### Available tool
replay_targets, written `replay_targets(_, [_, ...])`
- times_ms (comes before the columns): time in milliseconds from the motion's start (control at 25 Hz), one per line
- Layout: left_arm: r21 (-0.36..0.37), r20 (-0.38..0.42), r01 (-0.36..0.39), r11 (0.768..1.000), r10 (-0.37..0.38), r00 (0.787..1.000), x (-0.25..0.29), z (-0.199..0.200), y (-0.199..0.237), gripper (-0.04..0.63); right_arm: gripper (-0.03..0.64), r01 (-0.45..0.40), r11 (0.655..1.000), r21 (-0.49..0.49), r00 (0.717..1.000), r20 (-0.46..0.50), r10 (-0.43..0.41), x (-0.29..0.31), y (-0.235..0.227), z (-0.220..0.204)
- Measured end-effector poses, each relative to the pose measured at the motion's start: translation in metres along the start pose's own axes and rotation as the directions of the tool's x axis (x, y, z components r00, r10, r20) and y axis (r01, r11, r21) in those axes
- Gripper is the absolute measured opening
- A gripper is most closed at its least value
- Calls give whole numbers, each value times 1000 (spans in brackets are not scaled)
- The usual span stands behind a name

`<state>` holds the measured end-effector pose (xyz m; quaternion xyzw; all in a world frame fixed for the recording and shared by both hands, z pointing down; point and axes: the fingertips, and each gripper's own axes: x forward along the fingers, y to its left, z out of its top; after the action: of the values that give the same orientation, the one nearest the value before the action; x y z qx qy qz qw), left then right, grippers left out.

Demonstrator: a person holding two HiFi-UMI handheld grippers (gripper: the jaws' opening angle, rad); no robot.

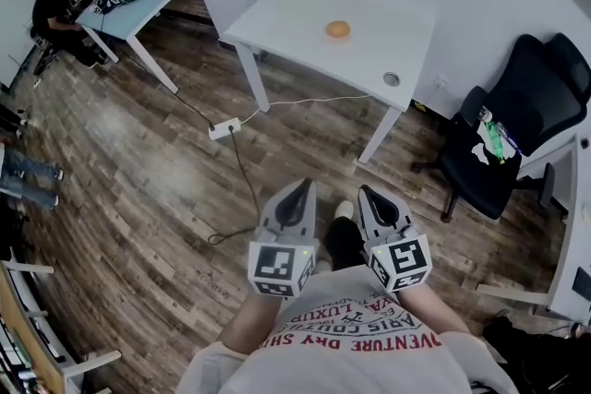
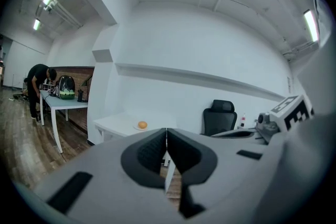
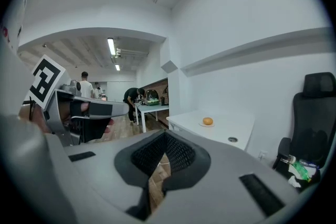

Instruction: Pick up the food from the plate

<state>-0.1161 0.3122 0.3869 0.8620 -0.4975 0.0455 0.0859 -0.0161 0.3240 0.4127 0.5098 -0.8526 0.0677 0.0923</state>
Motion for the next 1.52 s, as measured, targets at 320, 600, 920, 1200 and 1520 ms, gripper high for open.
replay_targets(320, [-5,-17,-65,998,65,998,31,6,39,8,5,-67,998,-11,998,3,67,58,-9,10])
replay_targets(600, [-6,-18,-98,995,98,995,91,21,80,8,5,-106,994,-9,994,-6,106,124,-40,25])
replay_targets(920, [9,-6,-62,998,62,998,194,51,112,8,5,-102,993,-55,995,-28,100,208,-109,48])
replay_targets(1200, [2,-4,-40,999,40,999,287,67,139,8,5,-95,993,-74,995,-51,92,278,-170,64])
replay_targets(1520, [-10,-37,-12,1000,12,999,342,70,155,8,5,-59,997,-44,996,-65,56,316,-209,67])
